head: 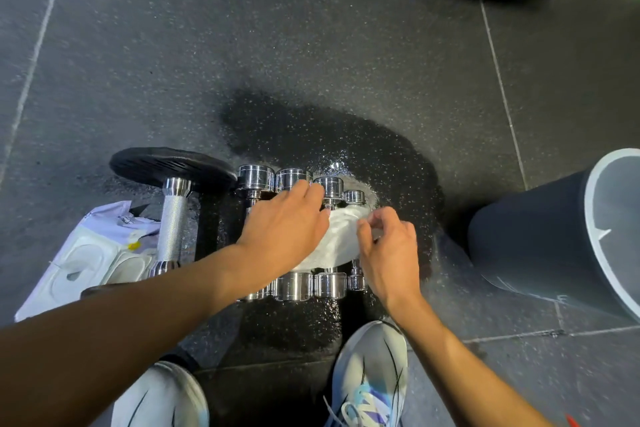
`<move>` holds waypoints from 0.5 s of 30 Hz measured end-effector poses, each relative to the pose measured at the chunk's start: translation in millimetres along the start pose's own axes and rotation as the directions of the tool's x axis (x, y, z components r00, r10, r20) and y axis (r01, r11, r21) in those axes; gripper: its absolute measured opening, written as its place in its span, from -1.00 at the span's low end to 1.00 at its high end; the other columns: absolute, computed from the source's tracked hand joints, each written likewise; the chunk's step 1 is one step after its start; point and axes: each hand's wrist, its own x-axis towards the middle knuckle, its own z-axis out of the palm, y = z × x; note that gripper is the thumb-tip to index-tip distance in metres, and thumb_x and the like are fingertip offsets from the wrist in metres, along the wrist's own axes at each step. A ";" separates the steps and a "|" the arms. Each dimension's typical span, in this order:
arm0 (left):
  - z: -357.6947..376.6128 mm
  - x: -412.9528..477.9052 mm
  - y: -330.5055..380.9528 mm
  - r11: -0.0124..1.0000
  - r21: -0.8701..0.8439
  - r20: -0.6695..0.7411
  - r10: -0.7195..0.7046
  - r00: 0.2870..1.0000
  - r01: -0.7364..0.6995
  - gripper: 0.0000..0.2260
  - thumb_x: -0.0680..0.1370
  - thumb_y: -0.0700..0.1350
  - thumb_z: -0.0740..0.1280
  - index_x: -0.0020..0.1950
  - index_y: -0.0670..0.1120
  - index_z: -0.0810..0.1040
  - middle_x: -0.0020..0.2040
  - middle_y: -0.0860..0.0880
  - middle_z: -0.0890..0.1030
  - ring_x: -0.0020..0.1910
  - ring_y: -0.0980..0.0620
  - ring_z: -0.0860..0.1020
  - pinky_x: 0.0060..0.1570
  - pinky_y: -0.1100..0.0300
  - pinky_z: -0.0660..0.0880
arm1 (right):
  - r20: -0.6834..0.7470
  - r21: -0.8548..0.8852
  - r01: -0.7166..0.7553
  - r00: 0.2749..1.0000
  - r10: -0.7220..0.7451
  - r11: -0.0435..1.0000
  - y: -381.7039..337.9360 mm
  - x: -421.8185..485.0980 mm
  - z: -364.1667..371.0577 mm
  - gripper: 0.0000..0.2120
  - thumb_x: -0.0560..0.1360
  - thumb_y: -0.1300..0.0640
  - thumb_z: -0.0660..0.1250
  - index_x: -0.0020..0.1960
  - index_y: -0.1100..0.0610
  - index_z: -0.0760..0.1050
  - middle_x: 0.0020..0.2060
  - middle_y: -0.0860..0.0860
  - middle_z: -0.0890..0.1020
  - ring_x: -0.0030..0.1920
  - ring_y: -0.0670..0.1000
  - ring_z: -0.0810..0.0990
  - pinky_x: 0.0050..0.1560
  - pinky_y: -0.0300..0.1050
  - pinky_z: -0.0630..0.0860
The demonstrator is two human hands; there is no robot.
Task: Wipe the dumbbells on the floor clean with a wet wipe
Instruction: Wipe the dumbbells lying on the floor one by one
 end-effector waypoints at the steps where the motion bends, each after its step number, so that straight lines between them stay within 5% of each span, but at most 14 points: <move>1: 1.6 -2.2 1.9 0.997 -0.049 0.028 0.064 0.998 -0.062 -0.79 0.70 0.04 0.11 0.17 -0.06 0.40 0.04 0.01 0.50 -0.10 -0.01 0.55 -0.22 0.06 0.51 | 0.028 0.146 -0.079 0.997 0.076 0.986 -1.5 0.8 -0.5 -0.88 0.61 0.24 0.31 -0.11 0.16 0.49 -0.32 -0.04 0.59 -0.33 -0.23 0.48 -0.24 -0.25 0.46; 3: 9.9 -8.4 7.6 0.982 -0.165 0.154 0.120 0.981 -0.094 -0.77 0.69 0.01 0.13 0.26 -0.07 0.44 0.12 -0.02 0.52 0.00 0.02 0.53 -0.02 0.04 0.56 | 0.068 0.267 -0.192 0.981 0.180 0.944 0.8 3.0 -1.2 -0.92 0.62 0.24 0.32 -0.06 0.16 0.52 -0.28 -0.05 0.62 -0.37 -0.19 0.48 -0.27 -0.24 0.46; 8: 30.3 -10.7 24.4 0.901 -0.380 0.378 -0.056 0.924 0.210 -0.60 0.68 0.05 0.19 0.41 -0.17 0.29 0.17 -0.10 0.48 0.01 -0.02 0.51 -0.18 0.19 0.41 | -0.017 -0.097 0.028 0.999 -0.030 0.995 16.4 -0.8 1.8 -0.90 0.56 0.24 0.31 -0.01 0.07 0.57 -0.03 -0.09 0.58 0.04 -0.06 0.48 0.15 -0.20 0.29; 11: 30.1 4.6 32.3 0.791 -0.483 0.406 -0.178 0.896 0.376 -0.55 0.69 0.05 0.19 0.44 -0.21 0.23 0.01 -0.02 0.47 -0.13 0.04 0.51 -0.38 0.22 0.33 | 0.069 0.027 -0.088 0.994 0.086 0.996 12.1 -3.8 -1.0 -0.89 0.59 0.21 0.27 -0.03 0.04 0.54 -0.10 -0.05 0.60 -0.09 -0.03 0.54 -0.04 -0.23 0.41; 15: 31.6 23.3 36.1 0.751 -0.495 0.371 -0.273 0.887 0.438 -0.57 0.71 0.00 0.18 0.44 -0.28 0.23 0.13 -0.12 0.53 -0.02 -0.02 0.55 -0.20 0.15 0.47 | 0.090 0.102 -0.233 0.970 0.225 0.967 12.9 -1.9 -4.6 -0.87 0.61 0.18 0.28 -0.05 0.02 0.56 -0.20 -0.11 0.66 -0.26 -0.17 0.59 -0.27 -0.44 0.42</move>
